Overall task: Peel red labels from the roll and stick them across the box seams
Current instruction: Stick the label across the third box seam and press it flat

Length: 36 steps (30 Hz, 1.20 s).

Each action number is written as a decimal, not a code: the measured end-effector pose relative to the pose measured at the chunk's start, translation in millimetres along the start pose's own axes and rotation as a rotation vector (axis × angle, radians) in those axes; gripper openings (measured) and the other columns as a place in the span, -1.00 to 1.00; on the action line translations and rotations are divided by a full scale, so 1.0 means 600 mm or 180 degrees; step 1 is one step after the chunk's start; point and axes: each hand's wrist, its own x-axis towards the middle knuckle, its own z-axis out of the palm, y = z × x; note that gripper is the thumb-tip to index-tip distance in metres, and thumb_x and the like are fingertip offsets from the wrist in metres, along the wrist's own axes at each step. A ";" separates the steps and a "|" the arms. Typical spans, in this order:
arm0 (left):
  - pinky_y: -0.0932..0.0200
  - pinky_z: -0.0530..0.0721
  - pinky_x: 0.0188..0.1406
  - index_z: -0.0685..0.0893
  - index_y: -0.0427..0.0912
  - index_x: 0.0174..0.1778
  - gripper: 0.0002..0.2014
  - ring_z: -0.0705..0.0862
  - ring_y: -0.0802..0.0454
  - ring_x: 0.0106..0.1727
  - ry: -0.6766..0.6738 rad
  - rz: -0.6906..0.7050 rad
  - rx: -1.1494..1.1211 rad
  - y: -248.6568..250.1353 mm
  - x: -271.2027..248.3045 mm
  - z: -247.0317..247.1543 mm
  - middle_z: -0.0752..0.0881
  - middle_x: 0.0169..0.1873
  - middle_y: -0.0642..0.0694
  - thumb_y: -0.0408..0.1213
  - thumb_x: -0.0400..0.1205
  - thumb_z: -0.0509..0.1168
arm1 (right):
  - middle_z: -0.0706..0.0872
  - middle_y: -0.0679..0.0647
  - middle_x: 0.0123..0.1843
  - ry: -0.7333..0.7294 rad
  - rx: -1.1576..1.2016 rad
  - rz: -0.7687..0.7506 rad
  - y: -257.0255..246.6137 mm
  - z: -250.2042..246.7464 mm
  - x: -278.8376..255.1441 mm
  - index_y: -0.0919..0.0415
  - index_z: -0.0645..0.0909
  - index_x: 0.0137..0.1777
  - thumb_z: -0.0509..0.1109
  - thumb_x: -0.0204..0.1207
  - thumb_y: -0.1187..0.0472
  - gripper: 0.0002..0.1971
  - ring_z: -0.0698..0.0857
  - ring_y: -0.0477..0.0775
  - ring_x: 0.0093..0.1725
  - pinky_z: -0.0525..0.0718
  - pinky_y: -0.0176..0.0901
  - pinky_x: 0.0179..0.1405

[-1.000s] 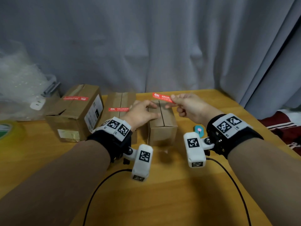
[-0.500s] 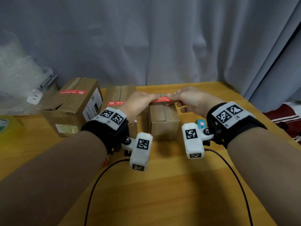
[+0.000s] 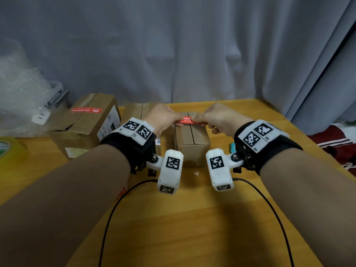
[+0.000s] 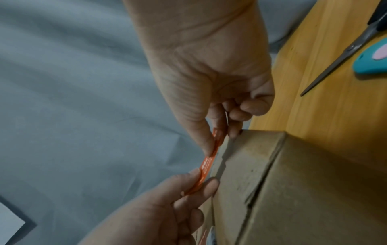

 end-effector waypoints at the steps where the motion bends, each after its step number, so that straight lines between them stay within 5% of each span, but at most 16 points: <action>1: 0.65 0.33 -0.77 0.71 -0.27 -0.25 -0.87 0.50 0.43 -0.77 -0.0039 0.0009 0.0023 0.005 -0.003 -0.001 0.69 -0.66 0.04 -0.32 0.59 0.38 | 0.55 0.09 -0.28 -0.0013 -0.0034 0.0017 -0.001 -0.001 0.000 0.24 0.60 -0.24 0.50 0.44 0.00 -0.71 0.39 -0.01 -0.39 0.38 -0.20 -0.47; 3: 0.64 0.37 -0.76 0.70 -0.35 -0.06 -0.89 0.49 0.49 -0.79 -0.0106 0.0017 0.0010 0.015 -0.010 -0.002 0.67 -0.57 -0.02 -0.37 0.61 0.34 | 0.54 0.06 -0.32 -0.0025 -0.0106 0.0051 -0.005 -0.002 -0.001 0.23 0.58 -0.26 0.49 0.45 0.03 -0.73 0.38 -0.03 -0.42 0.37 -0.22 -0.49; 5: 0.65 0.37 -0.76 0.68 -0.39 0.00 -0.87 0.49 0.53 -0.79 -0.0126 -0.0001 0.0031 0.020 -0.014 0.000 0.63 -0.70 0.02 -0.39 0.61 0.33 | 0.55 0.06 -0.32 -0.0028 -0.0205 0.0103 -0.008 -0.003 -0.003 0.24 0.58 -0.22 0.49 0.46 0.05 -0.75 0.36 -0.04 -0.44 0.34 -0.23 -0.51; 9: 0.64 0.34 -0.78 0.62 -0.30 -0.27 -0.87 0.46 0.51 -0.82 -0.0149 -0.0073 0.0178 0.022 -0.017 0.003 0.47 -0.94 0.12 -0.40 0.61 0.32 | 0.45 0.05 -0.38 -0.0083 -0.0429 0.0200 -0.010 -0.002 -0.006 0.23 0.54 -0.25 0.48 0.47 0.08 -0.75 0.31 -0.03 -0.46 0.28 -0.23 -0.52; 13: 0.59 0.32 -0.82 0.69 -0.38 -0.02 -0.88 0.46 0.43 -0.84 -0.0119 -0.0067 0.0263 0.023 -0.017 0.006 0.62 -0.70 0.01 -0.41 0.61 0.31 | 0.42 0.05 -0.40 -0.0115 -0.0351 0.0254 -0.008 -0.001 -0.003 0.20 0.50 -0.34 0.47 0.48 0.08 -0.71 0.32 -0.04 -0.45 0.29 -0.24 -0.51; 19: 0.49 0.16 -0.95 0.54 -0.19 -0.50 -0.71 0.32 0.27 -0.95 -0.0079 -0.0163 0.0802 0.023 -0.010 0.012 0.36 -1.00 0.09 -0.33 0.57 0.30 | 0.46 0.08 -0.36 0.0032 -0.0687 0.0204 -0.013 0.000 -0.008 0.24 0.46 -0.26 0.48 0.45 -0.07 -0.61 0.39 0.00 -0.42 0.35 -0.21 -0.50; 26: 0.50 0.15 -0.95 0.54 -0.18 -0.50 -0.72 0.32 0.27 -0.94 -0.0054 -0.0152 0.0840 0.018 -0.002 0.013 0.35 -1.00 0.11 -0.31 0.56 0.31 | 0.52 0.11 -0.28 0.0132 -0.1013 0.0147 -0.018 0.003 -0.007 0.32 0.49 -0.01 0.44 0.46 -0.14 -0.53 0.49 0.01 -0.31 0.52 -0.12 -0.20; 31: 0.50 0.17 -0.94 0.50 -0.16 -0.56 -0.68 0.37 0.21 -0.88 -0.0083 -0.0130 0.0972 0.019 0.000 0.015 0.32 -1.00 0.10 -0.33 0.54 0.31 | 0.49 0.11 -0.35 0.0204 -0.1434 0.0122 -0.021 0.006 -0.007 0.28 0.41 -0.32 0.44 0.45 -0.17 -0.50 0.54 0.09 -0.24 0.52 -0.11 -0.21; 33: 0.49 0.25 -0.86 0.49 -0.16 -0.55 -0.69 0.41 0.14 -0.70 -0.0095 -0.0115 0.0983 0.017 0.004 0.018 0.36 -0.96 0.08 -0.34 0.54 0.30 | 0.52 0.11 -0.35 0.0248 -0.1297 0.0158 -0.011 0.005 0.000 0.28 0.41 -0.32 0.49 0.38 -0.20 -0.47 0.57 0.09 -0.26 0.58 -0.10 -0.25; 36: 0.30 0.36 -0.56 0.55 -0.20 -0.39 -0.81 0.38 0.08 -0.49 -0.0192 -0.0138 0.0983 0.012 0.010 0.021 0.48 -0.58 -0.02 -0.31 0.56 0.31 | 0.62 0.14 -0.16 0.0017 -0.0337 0.0308 0.010 0.004 0.007 0.29 0.43 -0.03 0.54 0.38 -0.09 -0.51 0.68 0.11 -0.15 0.74 -0.04 -0.13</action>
